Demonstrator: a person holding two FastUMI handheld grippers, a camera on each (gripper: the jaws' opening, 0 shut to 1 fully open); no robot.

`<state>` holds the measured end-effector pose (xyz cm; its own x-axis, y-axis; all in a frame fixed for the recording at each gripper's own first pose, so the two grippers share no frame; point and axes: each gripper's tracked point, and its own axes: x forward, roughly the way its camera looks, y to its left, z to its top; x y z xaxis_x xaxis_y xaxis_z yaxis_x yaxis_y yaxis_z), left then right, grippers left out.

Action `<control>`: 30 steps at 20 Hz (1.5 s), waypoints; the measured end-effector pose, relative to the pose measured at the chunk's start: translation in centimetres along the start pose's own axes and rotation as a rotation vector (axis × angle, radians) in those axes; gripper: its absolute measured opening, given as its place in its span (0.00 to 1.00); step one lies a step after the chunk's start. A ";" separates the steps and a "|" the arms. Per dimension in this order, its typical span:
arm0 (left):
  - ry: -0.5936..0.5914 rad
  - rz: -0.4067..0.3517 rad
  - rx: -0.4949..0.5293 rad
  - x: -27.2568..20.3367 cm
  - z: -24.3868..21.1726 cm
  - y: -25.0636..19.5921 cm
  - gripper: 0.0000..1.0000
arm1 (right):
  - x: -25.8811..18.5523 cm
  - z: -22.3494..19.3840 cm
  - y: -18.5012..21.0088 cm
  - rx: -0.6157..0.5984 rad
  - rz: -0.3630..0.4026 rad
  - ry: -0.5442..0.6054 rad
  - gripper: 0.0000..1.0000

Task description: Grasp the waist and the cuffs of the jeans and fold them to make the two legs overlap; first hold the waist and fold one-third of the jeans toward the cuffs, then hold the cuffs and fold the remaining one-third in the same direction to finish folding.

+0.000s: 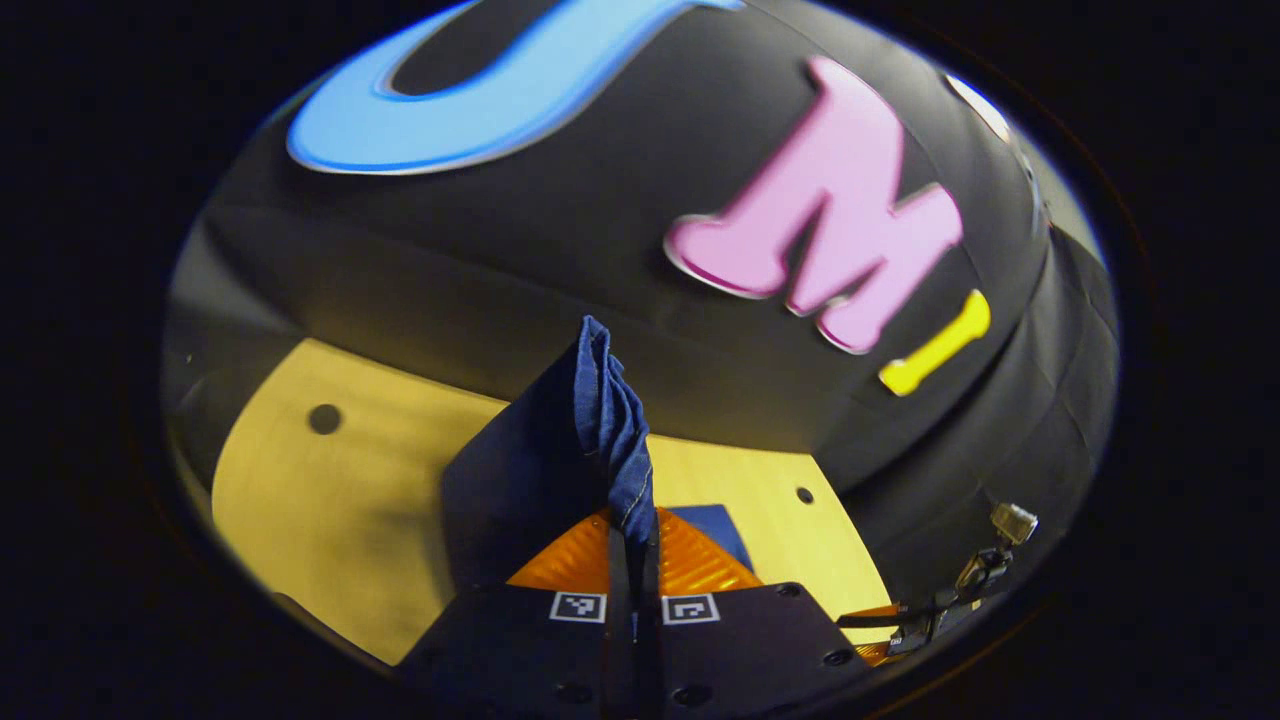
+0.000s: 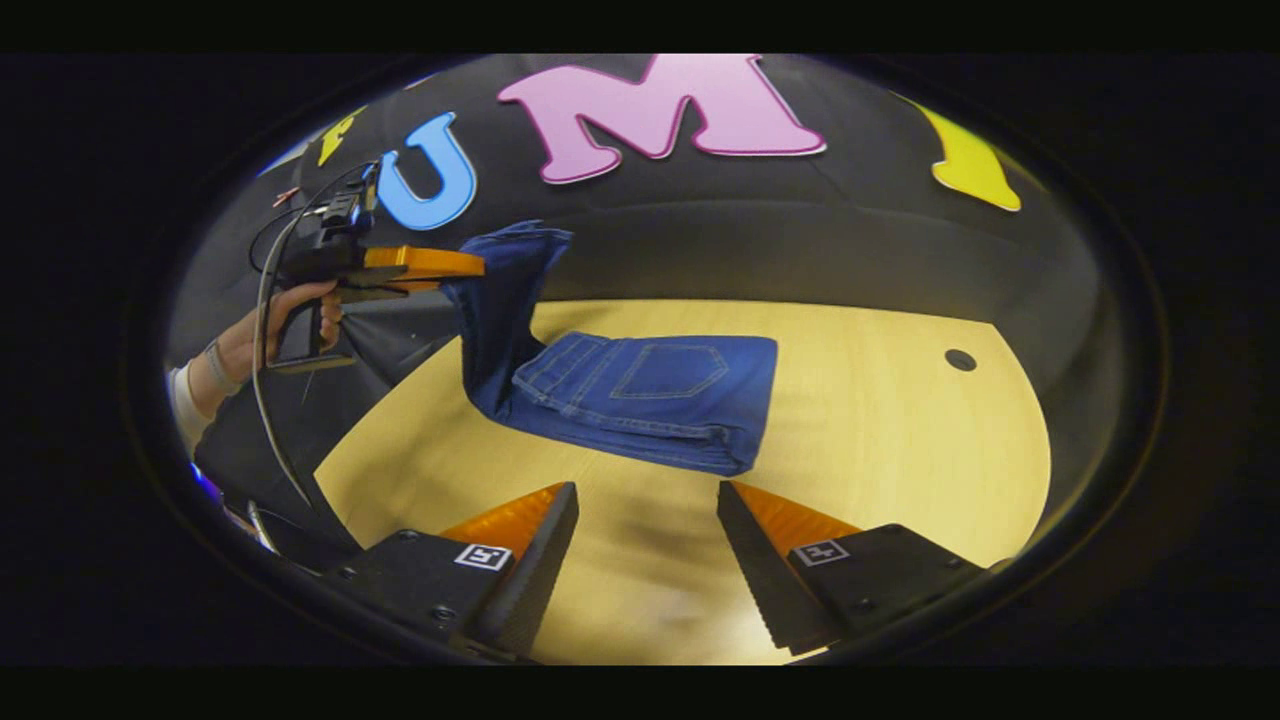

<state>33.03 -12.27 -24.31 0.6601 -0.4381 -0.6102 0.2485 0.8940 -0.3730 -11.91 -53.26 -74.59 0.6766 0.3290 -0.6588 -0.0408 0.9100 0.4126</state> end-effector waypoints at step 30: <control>-0.330 0.121 0.398 -27.5 -11.7 -12.7 0.96 | -25.7 4.8 7.9 -0.192 -0.344 -0.596 0.96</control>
<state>3.42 -12.71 -10.92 0.8727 -0.3336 -0.3565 0.3640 0.9312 0.0199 -26.06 -55.67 -51.39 0.9589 -0.1289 -0.2527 0.1557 0.9838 0.0892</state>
